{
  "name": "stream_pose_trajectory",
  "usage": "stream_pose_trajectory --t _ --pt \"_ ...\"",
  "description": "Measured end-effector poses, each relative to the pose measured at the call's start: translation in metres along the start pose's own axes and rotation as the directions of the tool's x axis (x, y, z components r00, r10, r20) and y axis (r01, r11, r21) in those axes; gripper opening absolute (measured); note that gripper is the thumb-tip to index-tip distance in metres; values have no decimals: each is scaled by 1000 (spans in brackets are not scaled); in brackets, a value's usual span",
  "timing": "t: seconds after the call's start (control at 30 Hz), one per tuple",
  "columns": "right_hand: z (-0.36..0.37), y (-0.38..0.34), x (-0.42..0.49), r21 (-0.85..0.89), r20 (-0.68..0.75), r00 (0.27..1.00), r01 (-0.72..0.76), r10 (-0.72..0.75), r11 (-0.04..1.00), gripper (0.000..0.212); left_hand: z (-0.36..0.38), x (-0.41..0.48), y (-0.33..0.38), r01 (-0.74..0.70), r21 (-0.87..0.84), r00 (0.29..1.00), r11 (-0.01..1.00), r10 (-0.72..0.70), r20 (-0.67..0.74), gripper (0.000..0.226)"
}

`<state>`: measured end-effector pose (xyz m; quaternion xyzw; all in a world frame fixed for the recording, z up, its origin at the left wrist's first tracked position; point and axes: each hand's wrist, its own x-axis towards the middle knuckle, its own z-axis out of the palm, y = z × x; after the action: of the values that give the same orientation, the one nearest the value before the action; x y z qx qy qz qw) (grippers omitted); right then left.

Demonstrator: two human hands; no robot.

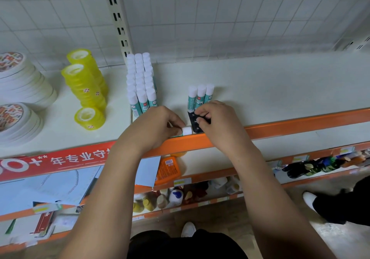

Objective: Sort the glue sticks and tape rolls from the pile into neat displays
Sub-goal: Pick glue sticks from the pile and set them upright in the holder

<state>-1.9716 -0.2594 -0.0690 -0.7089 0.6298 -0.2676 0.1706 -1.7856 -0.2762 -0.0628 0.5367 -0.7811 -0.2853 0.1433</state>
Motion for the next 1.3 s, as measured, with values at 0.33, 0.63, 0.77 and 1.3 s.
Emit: stream_pose_trajectory --t 0.33,0.63,0.77,1.3 --pt "-3 4 -5 198 -38 993 -99 109 975 18 8 11 19 -132 -41 954 990 116 -278 12" --pt "-30 13 4 333 -202 972 -50 123 942 18 16 21 35 -221 -7 914 975 204 -349 10" --pt "-33 17 10 284 -250 962 -36 110 958 16 25 24 36 -160 168 941 973 202 -272 15" --pt "-9 29 18 306 -299 951 21 75 952 19 38 33 33 -78 155 968 985 112 -223 19"
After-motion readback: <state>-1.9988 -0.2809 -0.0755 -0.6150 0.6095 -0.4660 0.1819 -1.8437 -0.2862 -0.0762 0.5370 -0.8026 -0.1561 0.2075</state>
